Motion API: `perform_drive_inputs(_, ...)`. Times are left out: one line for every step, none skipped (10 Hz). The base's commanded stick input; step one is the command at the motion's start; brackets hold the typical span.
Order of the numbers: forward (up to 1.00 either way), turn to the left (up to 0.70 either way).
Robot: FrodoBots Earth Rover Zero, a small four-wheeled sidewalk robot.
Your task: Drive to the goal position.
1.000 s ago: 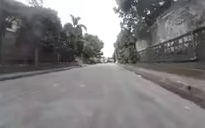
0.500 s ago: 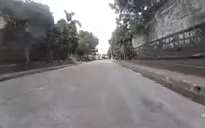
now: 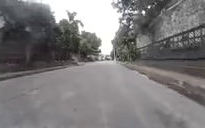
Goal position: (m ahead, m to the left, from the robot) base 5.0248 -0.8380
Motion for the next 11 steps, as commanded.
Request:
perform_drive_inputs(0.85, 0.0)
perform_drive_inputs(0.85, 0.0)
perform_drive_inputs(0.85, 0.0)
perform_drive_inputs(0.85, 0.0)
perform_drive_inputs(0.85, 0.0)
perform_drive_inputs(0.85, 0.0)
perform_drive_inputs(0.85, 0.0)
perform_drive_inputs(0.85, 0.0)
perform_drive_inputs(0.85, 0.0)
perform_drive_inputs(0.85, 0.0)
perform_drive_inputs(0.85, 0.0)
